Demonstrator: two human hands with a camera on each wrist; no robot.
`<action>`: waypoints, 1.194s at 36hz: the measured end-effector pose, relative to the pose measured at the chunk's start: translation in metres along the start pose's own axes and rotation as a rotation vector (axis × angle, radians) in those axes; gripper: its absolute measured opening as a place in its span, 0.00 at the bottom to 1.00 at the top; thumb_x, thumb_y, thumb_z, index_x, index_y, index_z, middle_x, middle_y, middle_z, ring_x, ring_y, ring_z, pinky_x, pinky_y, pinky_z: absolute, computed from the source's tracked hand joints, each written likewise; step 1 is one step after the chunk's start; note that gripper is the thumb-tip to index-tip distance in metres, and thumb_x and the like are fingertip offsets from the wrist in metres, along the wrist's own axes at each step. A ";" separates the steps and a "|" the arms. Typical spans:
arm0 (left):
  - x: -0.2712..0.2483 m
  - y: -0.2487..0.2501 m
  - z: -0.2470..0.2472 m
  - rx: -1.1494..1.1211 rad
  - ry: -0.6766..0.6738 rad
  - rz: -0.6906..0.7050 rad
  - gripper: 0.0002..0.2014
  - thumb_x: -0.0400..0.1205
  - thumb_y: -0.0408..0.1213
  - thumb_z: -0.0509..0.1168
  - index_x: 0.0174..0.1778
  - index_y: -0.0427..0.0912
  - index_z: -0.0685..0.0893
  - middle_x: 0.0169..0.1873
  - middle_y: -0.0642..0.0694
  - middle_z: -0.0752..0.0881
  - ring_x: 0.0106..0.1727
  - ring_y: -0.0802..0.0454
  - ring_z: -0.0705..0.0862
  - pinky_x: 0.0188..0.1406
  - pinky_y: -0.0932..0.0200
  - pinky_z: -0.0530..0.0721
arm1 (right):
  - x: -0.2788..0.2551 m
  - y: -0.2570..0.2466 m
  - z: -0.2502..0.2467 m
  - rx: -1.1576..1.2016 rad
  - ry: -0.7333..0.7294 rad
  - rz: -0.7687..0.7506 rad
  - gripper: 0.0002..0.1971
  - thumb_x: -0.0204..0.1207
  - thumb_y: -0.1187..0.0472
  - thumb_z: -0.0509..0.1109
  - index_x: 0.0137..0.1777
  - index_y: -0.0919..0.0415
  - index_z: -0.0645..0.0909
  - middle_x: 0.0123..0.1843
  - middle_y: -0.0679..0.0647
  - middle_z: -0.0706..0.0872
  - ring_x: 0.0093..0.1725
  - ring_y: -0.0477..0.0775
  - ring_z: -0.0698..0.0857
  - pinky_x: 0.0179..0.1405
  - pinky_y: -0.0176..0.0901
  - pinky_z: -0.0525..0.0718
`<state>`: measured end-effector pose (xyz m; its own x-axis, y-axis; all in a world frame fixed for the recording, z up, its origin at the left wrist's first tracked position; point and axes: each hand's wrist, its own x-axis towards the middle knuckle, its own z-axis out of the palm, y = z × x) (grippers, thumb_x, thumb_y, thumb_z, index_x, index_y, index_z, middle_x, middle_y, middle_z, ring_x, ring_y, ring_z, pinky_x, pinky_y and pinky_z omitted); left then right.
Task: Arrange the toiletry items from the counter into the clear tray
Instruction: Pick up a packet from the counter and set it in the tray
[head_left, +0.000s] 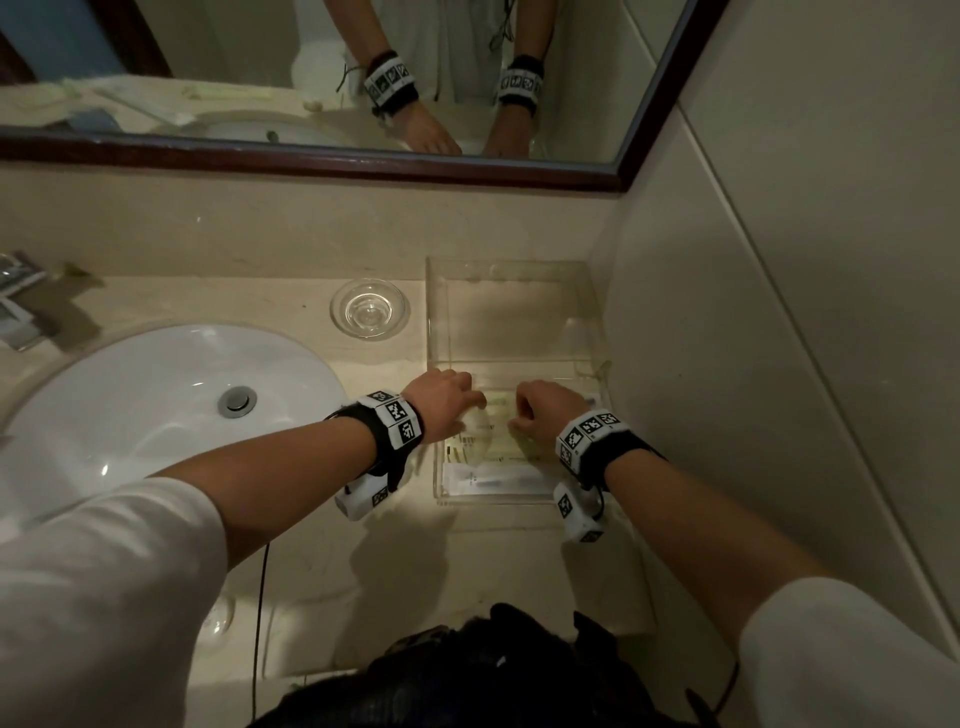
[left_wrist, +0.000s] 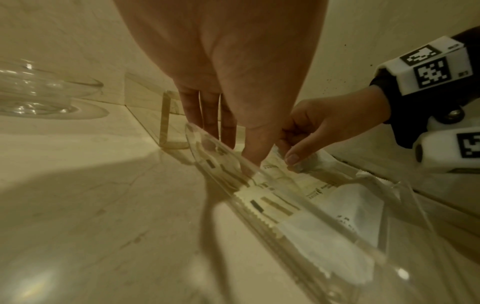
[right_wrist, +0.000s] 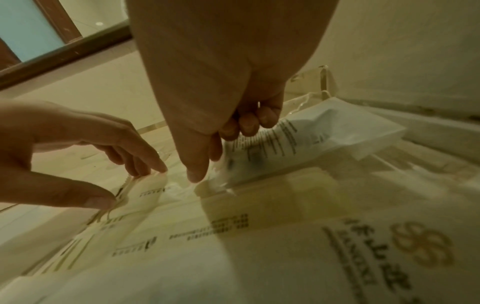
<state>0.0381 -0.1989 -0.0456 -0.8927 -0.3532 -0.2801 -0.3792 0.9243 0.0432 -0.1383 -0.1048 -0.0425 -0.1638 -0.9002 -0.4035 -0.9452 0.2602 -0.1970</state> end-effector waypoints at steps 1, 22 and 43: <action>0.000 0.001 -0.001 0.008 -0.004 -0.003 0.23 0.81 0.46 0.63 0.74 0.53 0.70 0.66 0.45 0.76 0.63 0.45 0.77 0.60 0.53 0.75 | 0.000 -0.001 0.001 0.011 0.024 -0.011 0.11 0.73 0.50 0.71 0.49 0.55 0.76 0.49 0.52 0.81 0.47 0.55 0.81 0.46 0.50 0.82; -0.002 0.007 -0.018 0.075 -0.126 -0.067 0.16 0.77 0.40 0.65 0.60 0.40 0.78 0.56 0.42 0.80 0.53 0.41 0.82 0.54 0.51 0.76 | -0.007 -0.006 0.013 -0.269 0.153 -0.267 0.24 0.71 0.51 0.69 0.66 0.59 0.74 0.64 0.56 0.78 0.60 0.58 0.75 0.60 0.49 0.75; 0.006 0.011 -0.010 0.214 -0.167 -0.076 0.14 0.82 0.38 0.56 0.53 0.40 0.86 0.56 0.42 0.85 0.58 0.43 0.82 0.54 0.52 0.76 | -0.003 -0.006 0.015 -0.274 0.151 -0.293 0.13 0.72 0.65 0.66 0.55 0.67 0.82 0.61 0.60 0.79 0.59 0.62 0.76 0.56 0.51 0.74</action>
<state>0.0257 -0.1923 -0.0369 -0.8042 -0.4103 -0.4299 -0.3677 0.9119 -0.1825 -0.1283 -0.0984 -0.0539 0.1028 -0.9687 -0.2261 -0.9947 -0.0982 -0.0313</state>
